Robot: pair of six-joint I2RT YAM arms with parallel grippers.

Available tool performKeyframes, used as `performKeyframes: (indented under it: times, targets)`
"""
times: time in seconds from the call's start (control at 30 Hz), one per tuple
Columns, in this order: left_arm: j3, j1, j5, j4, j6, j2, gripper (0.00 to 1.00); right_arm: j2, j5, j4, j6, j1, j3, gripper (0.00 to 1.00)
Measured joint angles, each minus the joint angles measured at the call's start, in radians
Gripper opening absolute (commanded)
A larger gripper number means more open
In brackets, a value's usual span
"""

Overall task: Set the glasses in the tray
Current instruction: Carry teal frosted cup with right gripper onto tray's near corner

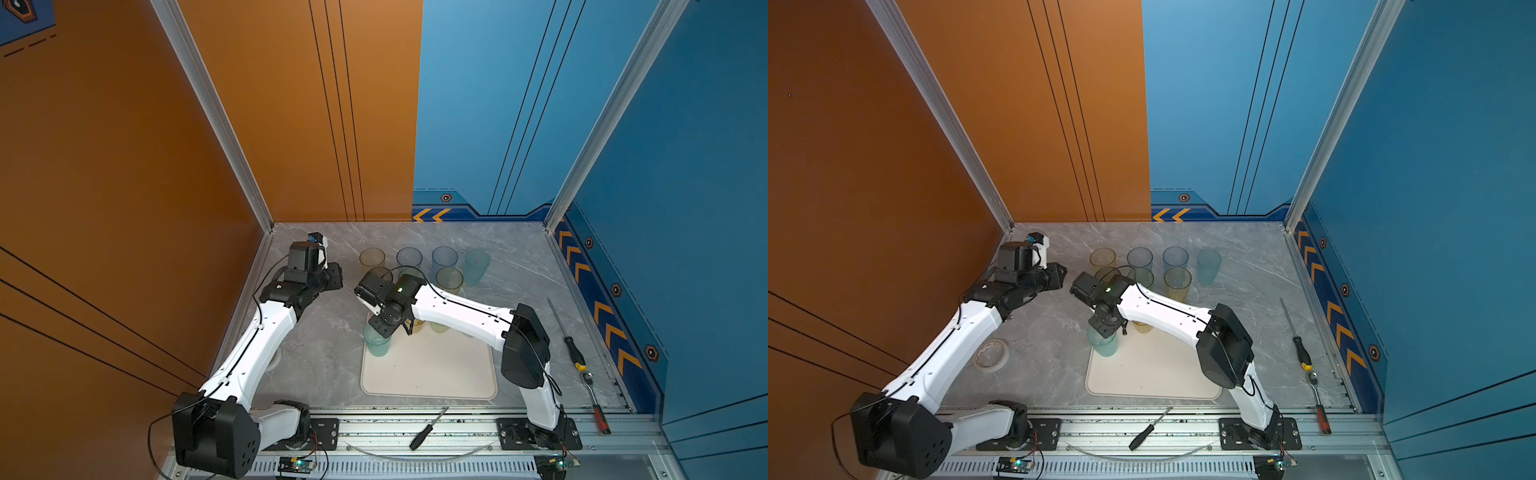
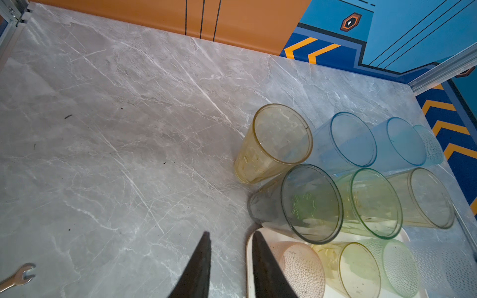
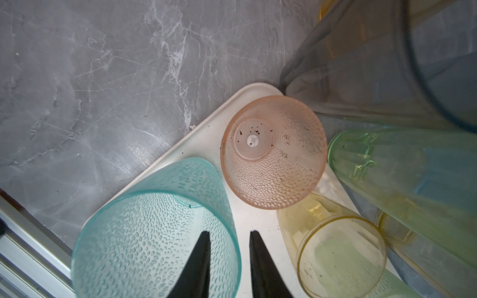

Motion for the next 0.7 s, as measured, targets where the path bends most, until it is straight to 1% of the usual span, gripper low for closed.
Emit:
performKeyframes:
  times: [0.23, 0.4, 0.7]
  targets:
    - [-0.002, 0.0, 0.0, 0.001, 0.0, 0.0, 0.29, 0.0, 0.0, 0.001, 0.0, -0.008, 0.0, 0.29]
    - [-0.031, 0.0, -0.001, -0.003, 0.005, 0.006, 0.29, 0.0, -0.004, 0.004, 0.0, -0.013, 0.0, 0.31]
    - [-0.034, -0.002, -0.013, -0.012, 0.019, 0.014, 0.29, -0.001, -0.014, 0.017, 0.009, -0.028, 0.0, 0.32]
